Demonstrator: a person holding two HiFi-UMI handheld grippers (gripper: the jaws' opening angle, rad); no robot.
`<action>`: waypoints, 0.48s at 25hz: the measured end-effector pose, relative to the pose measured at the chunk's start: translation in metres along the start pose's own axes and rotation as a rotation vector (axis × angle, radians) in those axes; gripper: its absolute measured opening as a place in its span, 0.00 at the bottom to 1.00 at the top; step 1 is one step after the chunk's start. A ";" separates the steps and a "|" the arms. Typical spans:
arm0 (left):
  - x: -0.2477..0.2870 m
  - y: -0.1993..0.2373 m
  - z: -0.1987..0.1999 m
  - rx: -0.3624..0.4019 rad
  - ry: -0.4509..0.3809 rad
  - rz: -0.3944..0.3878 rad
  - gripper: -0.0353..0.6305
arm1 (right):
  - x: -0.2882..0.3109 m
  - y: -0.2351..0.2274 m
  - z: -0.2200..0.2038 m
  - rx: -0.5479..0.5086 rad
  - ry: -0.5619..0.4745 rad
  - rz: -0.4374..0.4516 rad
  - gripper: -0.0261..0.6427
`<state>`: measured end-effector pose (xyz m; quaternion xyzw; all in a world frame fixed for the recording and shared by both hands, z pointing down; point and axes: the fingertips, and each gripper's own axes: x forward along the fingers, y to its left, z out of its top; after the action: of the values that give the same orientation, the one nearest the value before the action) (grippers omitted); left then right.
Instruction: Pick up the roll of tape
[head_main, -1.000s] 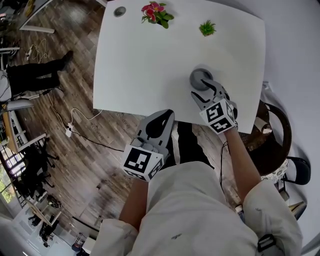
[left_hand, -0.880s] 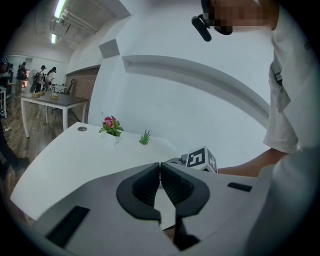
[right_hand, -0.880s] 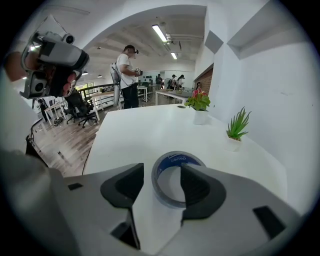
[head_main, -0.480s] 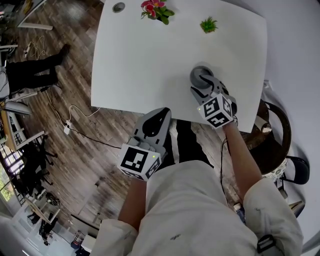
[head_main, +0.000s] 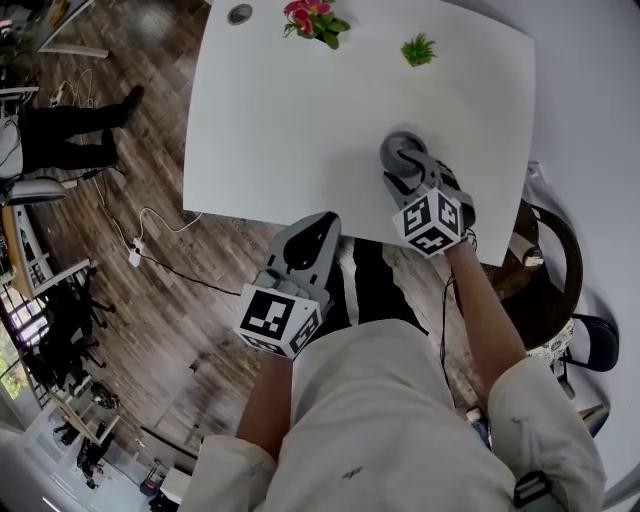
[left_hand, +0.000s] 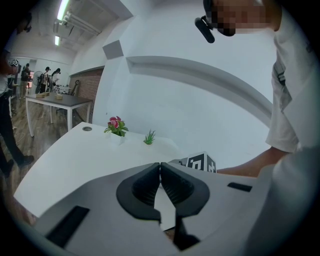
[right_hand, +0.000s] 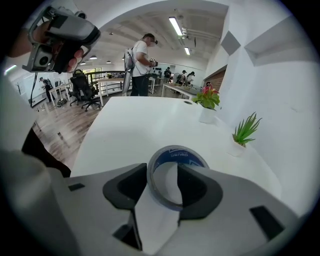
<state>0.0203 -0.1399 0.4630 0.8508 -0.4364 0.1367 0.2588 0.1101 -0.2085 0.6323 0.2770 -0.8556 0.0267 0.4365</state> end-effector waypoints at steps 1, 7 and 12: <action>0.000 0.000 0.001 0.000 -0.002 0.001 0.09 | 0.000 0.001 0.000 -0.009 0.003 -0.001 0.33; 0.002 -0.001 0.005 0.006 -0.005 0.003 0.09 | 0.000 0.002 -0.001 -0.045 0.011 -0.002 0.32; -0.001 -0.002 0.006 0.009 -0.006 0.007 0.09 | -0.002 0.005 -0.001 -0.088 0.027 -0.005 0.30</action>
<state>0.0212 -0.1420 0.4574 0.8508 -0.4397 0.1372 0.2531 0.1095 -0.2036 0.6327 0.2592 -0.8493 -0.0082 0.4599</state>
